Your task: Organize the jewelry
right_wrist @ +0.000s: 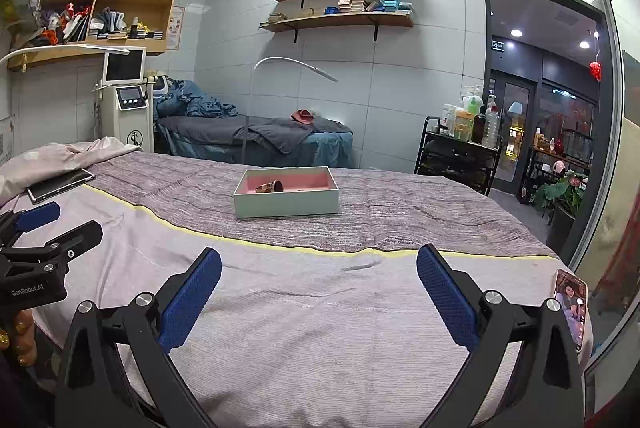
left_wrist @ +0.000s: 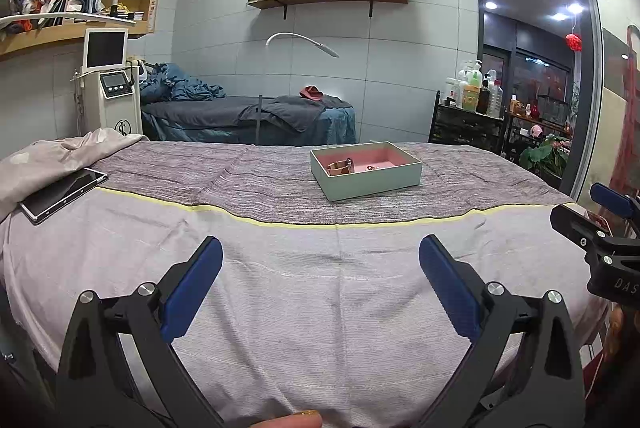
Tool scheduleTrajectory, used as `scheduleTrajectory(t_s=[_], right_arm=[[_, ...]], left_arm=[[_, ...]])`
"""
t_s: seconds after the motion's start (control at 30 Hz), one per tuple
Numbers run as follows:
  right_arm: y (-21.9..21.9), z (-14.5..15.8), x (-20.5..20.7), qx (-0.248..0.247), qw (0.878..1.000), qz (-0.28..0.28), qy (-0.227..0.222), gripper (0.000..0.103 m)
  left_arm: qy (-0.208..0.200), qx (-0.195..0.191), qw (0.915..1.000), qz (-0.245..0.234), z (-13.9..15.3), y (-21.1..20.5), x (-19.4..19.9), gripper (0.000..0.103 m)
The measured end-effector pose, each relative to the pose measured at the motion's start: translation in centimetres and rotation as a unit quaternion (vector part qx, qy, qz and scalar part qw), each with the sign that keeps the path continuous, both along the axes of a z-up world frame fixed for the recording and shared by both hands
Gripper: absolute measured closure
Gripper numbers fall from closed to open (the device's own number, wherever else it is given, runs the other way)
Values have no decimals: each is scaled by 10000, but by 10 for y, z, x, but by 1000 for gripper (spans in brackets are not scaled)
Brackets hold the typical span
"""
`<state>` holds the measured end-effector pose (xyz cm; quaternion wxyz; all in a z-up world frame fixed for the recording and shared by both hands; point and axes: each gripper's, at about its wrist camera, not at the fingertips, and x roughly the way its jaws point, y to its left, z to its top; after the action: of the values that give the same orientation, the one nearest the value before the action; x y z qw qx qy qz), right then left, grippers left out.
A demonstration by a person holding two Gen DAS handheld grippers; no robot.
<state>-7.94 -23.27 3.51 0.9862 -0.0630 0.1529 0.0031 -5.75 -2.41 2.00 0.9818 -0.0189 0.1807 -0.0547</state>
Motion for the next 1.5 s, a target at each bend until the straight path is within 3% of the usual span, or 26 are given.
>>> scheduleTrajectory(t_s=[1.5], right_arm=[[4, -8, 0, 48, 10000, 0, 30, 7]], left_arm=[[23, 42, 10000, -69, 3, -1, 0, 6]])
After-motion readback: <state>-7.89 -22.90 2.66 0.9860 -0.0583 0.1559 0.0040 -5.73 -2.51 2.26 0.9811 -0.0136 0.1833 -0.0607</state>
